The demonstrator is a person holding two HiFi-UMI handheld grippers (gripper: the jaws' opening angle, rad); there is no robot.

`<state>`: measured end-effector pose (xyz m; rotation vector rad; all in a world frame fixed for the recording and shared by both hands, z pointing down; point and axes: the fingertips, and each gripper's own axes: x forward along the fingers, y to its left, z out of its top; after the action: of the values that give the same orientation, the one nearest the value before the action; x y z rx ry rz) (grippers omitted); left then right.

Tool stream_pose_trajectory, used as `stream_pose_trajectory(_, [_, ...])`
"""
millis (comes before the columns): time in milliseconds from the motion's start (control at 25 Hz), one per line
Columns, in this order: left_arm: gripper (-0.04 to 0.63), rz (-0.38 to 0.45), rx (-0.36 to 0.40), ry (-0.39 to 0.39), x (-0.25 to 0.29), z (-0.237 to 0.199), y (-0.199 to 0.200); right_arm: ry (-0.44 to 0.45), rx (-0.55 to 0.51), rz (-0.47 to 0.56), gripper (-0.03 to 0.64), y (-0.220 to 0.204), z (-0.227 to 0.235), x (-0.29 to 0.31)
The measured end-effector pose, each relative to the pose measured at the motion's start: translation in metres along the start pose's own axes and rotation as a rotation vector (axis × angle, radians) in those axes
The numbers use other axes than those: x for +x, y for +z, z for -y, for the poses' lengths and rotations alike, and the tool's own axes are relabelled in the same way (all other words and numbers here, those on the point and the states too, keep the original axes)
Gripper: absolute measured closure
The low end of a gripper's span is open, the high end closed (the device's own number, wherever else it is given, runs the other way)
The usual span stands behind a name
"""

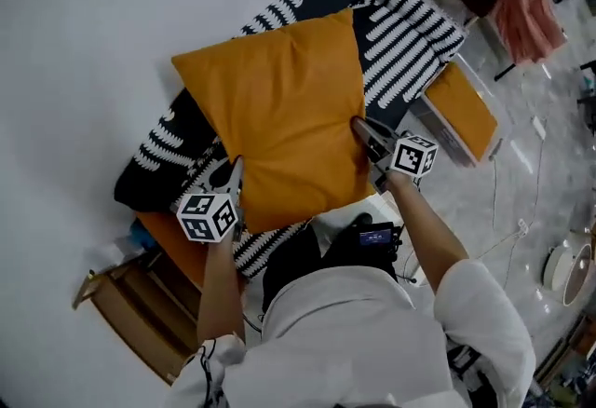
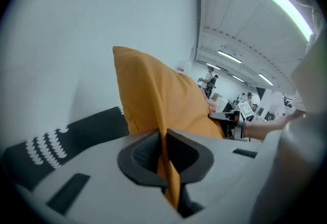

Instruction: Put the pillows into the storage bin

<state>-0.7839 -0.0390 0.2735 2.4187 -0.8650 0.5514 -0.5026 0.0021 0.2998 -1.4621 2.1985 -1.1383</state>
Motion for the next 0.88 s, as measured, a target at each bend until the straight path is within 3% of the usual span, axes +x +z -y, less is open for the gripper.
stream_pose_trajectory(200, [0.574, 0.052, 0.128, -0.141, 0.049, 0.127, 0.062, -0.081, -0.090, 0.208, 0.581, 0.093, 0.010, -0.135])
stream_pose_trajectory(360, [0.574, 0.070, 0.233, -0.233, 0.073, 0.221, 0.093, -0.132, -0.122, 0.358, 0.581, 0.137, 0.014, -0.236])
stream_pose_trajectory(600, [0.574, 0.088, 0.379, -0.389, 0.108, 0.375, 0.112, -0.243, -0.139, 0.545, 0.581, 0.169, 0.034, -0.395])
stream_pose_trajectory(880, [0.574, 0.066, 0.511, -0.587, 0.151, 0.522, 0.096, -0.407, -0.119, 0.716, 0.581, 0.163, 0.064, -0.550])
